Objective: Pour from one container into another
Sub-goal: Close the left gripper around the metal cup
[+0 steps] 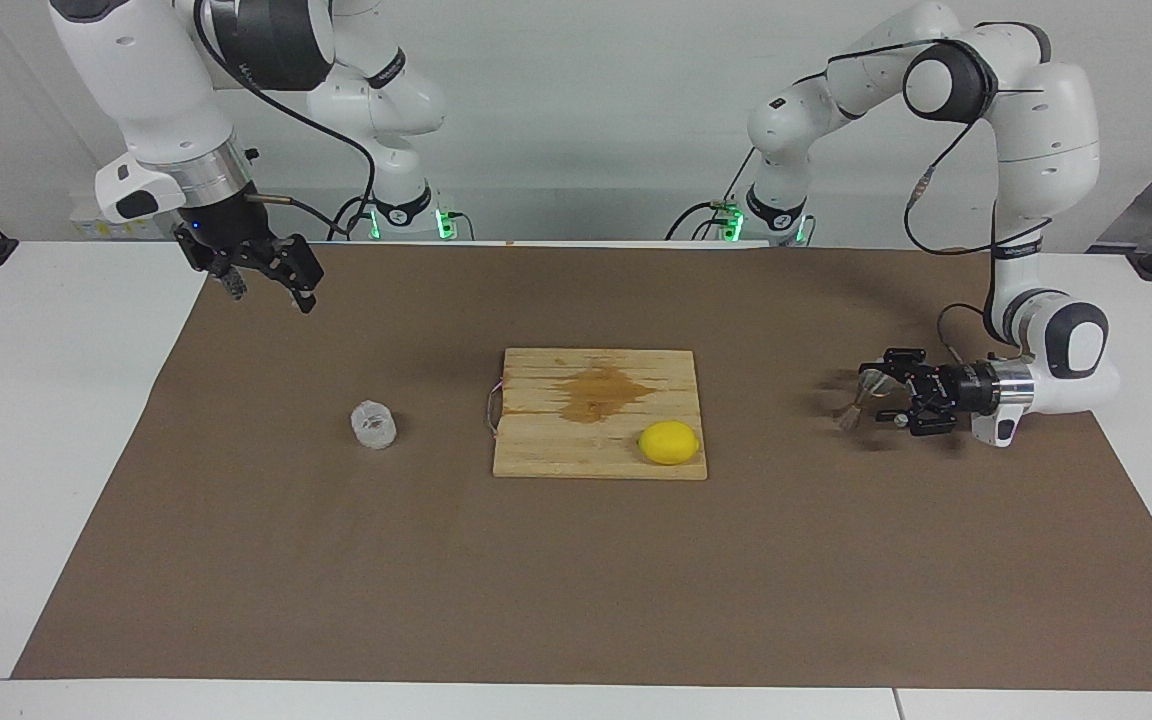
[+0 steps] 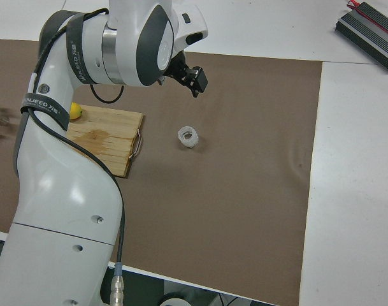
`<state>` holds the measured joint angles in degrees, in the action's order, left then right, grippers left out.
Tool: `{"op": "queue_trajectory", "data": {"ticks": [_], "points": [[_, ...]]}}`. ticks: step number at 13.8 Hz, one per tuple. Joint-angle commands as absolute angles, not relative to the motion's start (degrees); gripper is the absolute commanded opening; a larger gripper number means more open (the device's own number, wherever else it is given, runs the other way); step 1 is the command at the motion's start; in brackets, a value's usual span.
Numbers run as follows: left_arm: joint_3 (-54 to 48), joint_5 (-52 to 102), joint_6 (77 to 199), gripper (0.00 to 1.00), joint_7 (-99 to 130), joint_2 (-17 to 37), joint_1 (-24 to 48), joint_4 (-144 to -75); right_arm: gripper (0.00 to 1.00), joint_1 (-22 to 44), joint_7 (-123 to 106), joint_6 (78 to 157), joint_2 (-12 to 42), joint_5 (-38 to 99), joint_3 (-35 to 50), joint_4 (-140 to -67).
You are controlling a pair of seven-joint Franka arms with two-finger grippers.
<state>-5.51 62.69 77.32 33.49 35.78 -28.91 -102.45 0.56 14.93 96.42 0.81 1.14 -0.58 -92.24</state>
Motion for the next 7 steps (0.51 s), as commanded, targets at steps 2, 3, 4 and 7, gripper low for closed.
{"op": "queue_trajectory", "data": {"ticks": [2,3,4,7], "points": [[-5.54,63.9,76.64,0.76,32.61,35.95,-29.09,-103.18,1.0,-0.09,15.29,96.06,0.18,2.02,-0.18,-92.9],[-5.45,63.98,76.64,0.75,32.61,35.95,-29.09,-103.18,1.0,-0.09,15.29,96.06,0.18,2.02,-0.18,-92.81],[-5.54,63.98,76.64,0.72,32.61,35.95,-29.09,-103.18,1.0,-0.09,15.29,96.06,0.18,2.02,-0.18,-92.81],[-5.45,64.16,76.55,0.67,32.61,35.95,-29.09,-103.18,1.0,-0.09,15.29,96.06,0.18,2.02,-0.18,-92.81]]}}
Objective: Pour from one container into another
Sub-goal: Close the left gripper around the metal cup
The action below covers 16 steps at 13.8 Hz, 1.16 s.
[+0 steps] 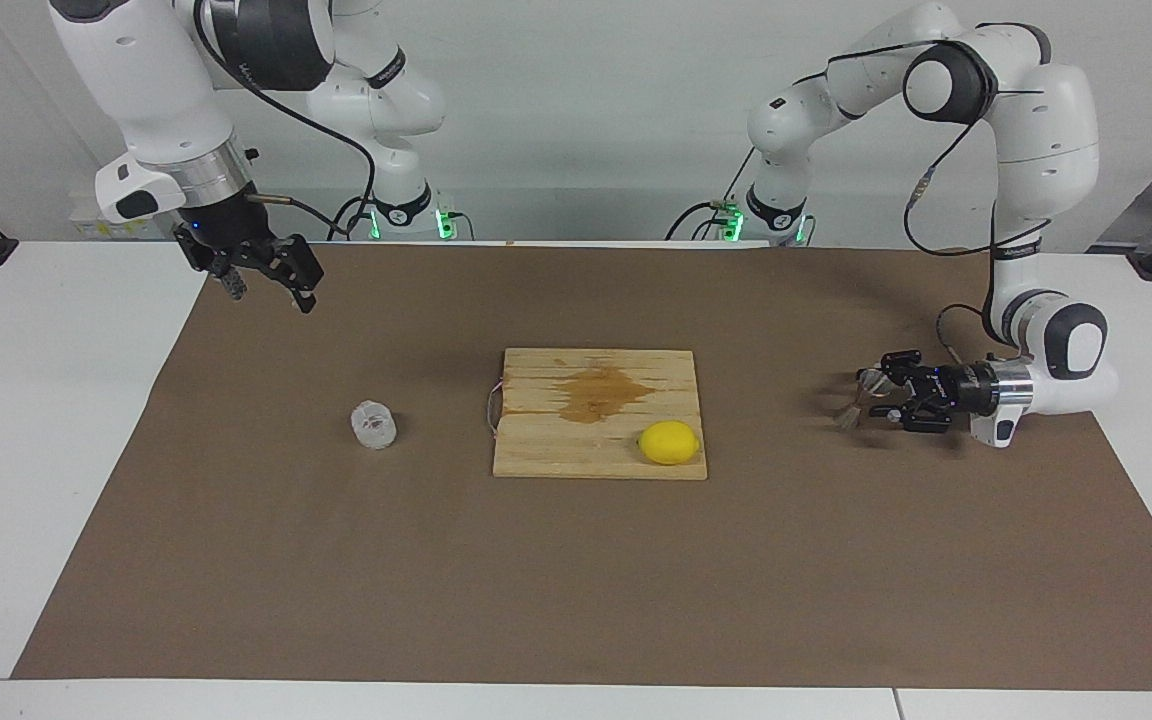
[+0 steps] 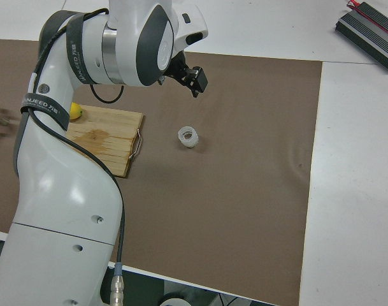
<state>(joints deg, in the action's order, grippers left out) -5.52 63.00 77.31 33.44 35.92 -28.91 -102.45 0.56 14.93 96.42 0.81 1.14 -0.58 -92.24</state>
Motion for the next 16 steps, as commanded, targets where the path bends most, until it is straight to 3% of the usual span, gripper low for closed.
{"op": "queue_trajectory", "data": {"ticks": [1,3,7,9,11,13,16], "points": [[-5.45,64.16,76.55,0.65,32.61,35.95,-29.18,-103.18,1.0,-0.09,15.29,96.06,0.18,2.02,-0.18,-92.81],[-5.45,64.25,76.46,0.54,32.61,35.95,-29.18,-103.18,1.0,-0.09,15.29,96.06,0.18,2.02,-0.18,-92.9],[-5.54,64.25,76.46,0.44,32.61,35.95,-29.27,-103.18,1.0,-0.09,15.29,96.06,0.18,2.02,-0.18,-92.9],[-5.54,64.25,76.55,0.3,32.52,35.95,-29.27,-103.18,1.0,-0.09,15.29,96.06,0.18,2.02,-0.18,-92.9],[-5.54,65.03,76.38,0.1,31.56,35.95,-29.44,-103.18,1.0,-0.09,15.29,96.06,0.18,2.02,-0.18,-92.9],[-5.54,65.57,75.94,0.04,31.03,35.95,-29.36,-103.18,1.0,-0.09,15.29,96.06,0.18,2.02,-0.18,-92.9],[-6.58,67.67,75.67,0.03,31.99,35.51,-29.53,-103.18,1.0,-0.09,15.29,96.06,0.18,2.02,-0.18,-92.9]]}}
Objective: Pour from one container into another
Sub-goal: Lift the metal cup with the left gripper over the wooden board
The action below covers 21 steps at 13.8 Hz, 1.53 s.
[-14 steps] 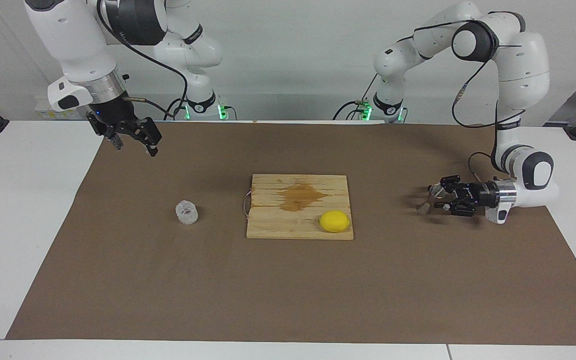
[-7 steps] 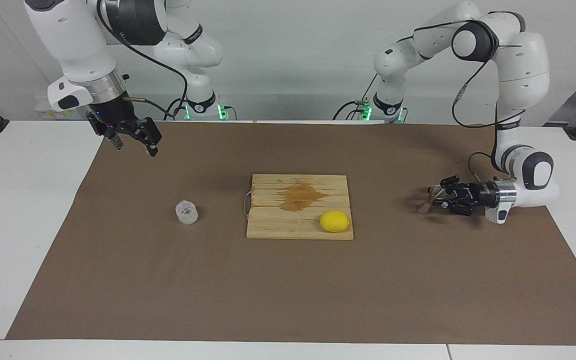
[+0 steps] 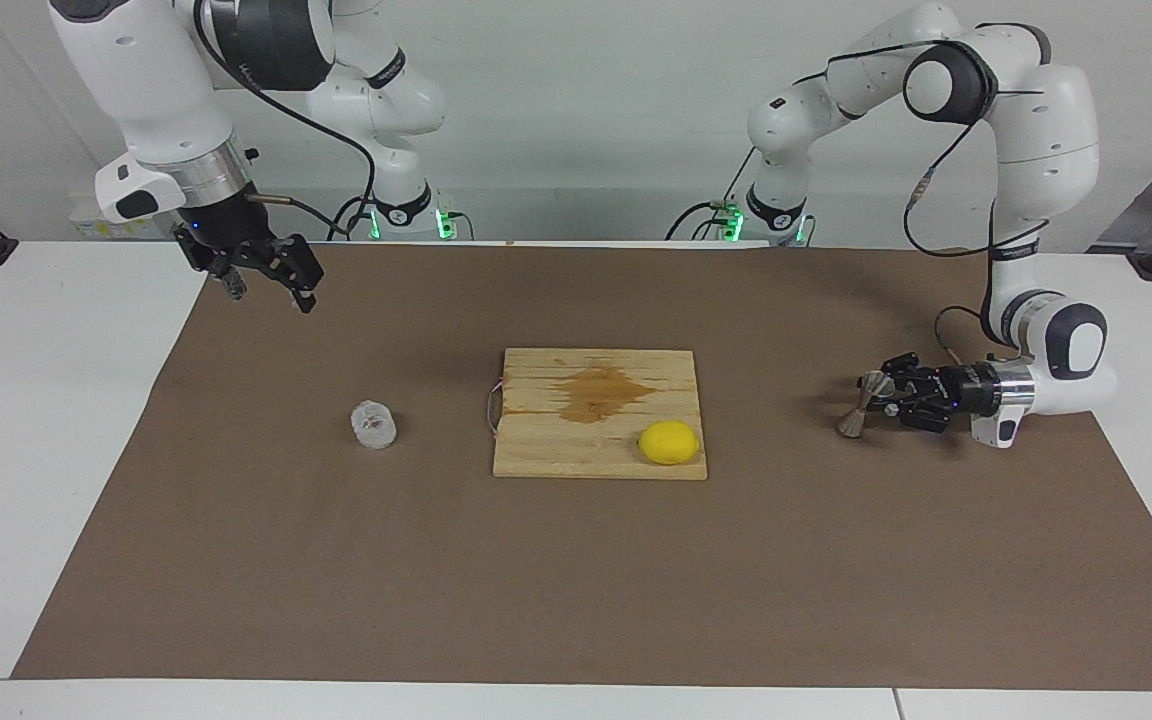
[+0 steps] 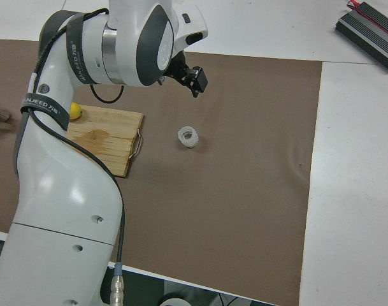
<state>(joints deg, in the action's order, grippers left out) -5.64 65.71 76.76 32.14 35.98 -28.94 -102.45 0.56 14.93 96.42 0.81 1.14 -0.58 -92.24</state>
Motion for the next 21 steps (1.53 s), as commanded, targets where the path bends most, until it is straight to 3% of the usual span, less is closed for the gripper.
{"op": "queue_trajectory", "data": {"ticks": [1,8,13,21], "points": [[-6.77,68.28,75.67,0.03,32.34,35.16,-29.62,-103.18,1.0,-0.09,15.29,96.06,0.18,2.02,-0.18,-92.9],[-8.26,73.56,77.87,0.02,41.3,30.16,-26.82,-103.45,1.0,-0.09,15.29,96.06,0.18,2.02,-0.18,-92.9],[-8.17,79.45,83.66,0.03,42.1,22.6,-19.79,-109.24,1.0,-0.09,15.29,96.06,0.18,2.02,-0.18,-92.9],[-8.26,92.0,94.82,0.02,42.01,15.48,-8.28,-118.2,1.0,-0.09,15.29,96.06,0.18,2.02,-0.18,-92.81]]}}
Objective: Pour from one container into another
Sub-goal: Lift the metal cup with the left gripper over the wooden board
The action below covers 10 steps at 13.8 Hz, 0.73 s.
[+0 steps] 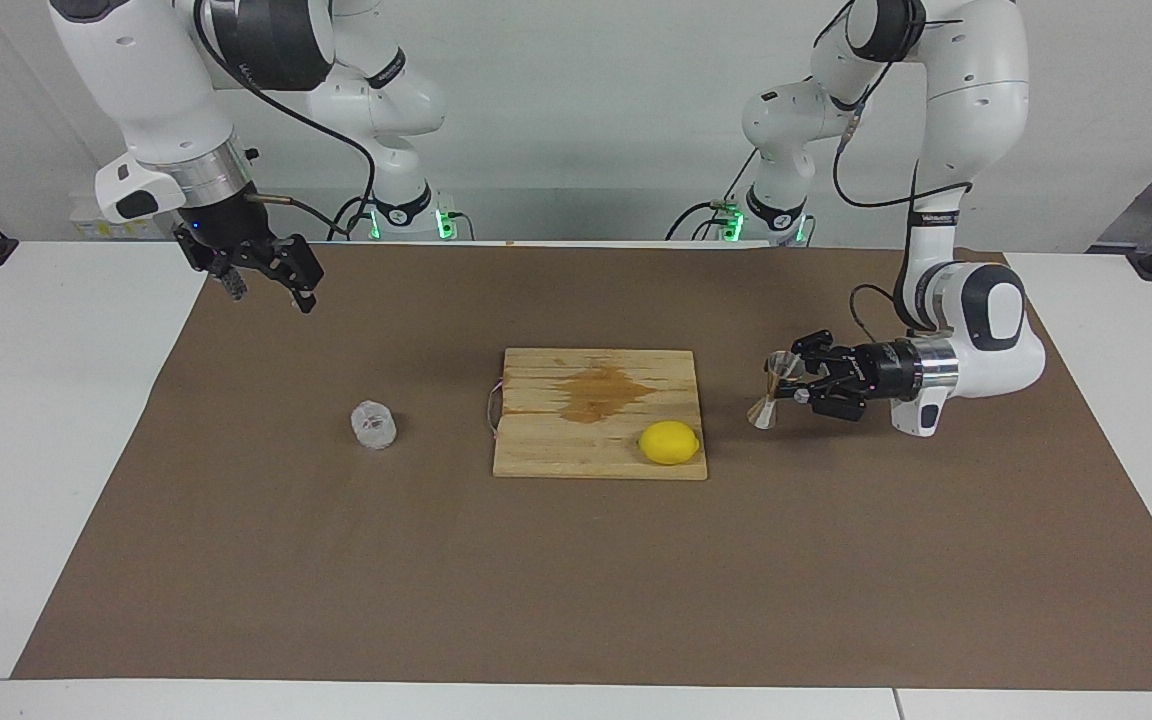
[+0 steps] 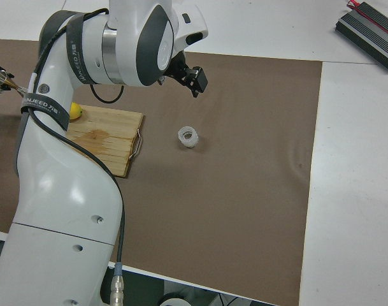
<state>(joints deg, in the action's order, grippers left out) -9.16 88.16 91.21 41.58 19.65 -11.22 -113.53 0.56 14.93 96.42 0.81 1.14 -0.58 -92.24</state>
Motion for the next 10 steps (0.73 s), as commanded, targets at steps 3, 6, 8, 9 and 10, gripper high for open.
{"op": "queue_trajectory", "data": {"ticks": [3,6,8,9,10], "points": [[-8.26,95.26,98.78,0.01,41.92,13.19,-3.62,-120.05,1.0,-0.09,15.29,96.06,0.18,2.02,-0.18,-92.81],[-8.26,99.91,103.52,0.01,40.09,11.26,1.56,-123.47,1.0,-0.09,15.29,96.06,0.18,2.02,-0.18,-92.81],[-8.26,106.14,106.69,0.0,34.83,10.55,4.91,-126.81,1.0,-0.09,15.29,96.06,0.18,2.02,-0.18,-92.9],[-8.26,108.96,107.31,0.0,32.63,10.55,6.75,-127.87,1.0,-0.09,15.29,96.06,0.18,2.02,-0.18,-92.81],[-8.26,111.77,108.88,0.0,30.61,10.55,8.42,-129.19,1.0,-0.09,15.29,96.06,0.18,2.02,-0.18,-92.81]]}}
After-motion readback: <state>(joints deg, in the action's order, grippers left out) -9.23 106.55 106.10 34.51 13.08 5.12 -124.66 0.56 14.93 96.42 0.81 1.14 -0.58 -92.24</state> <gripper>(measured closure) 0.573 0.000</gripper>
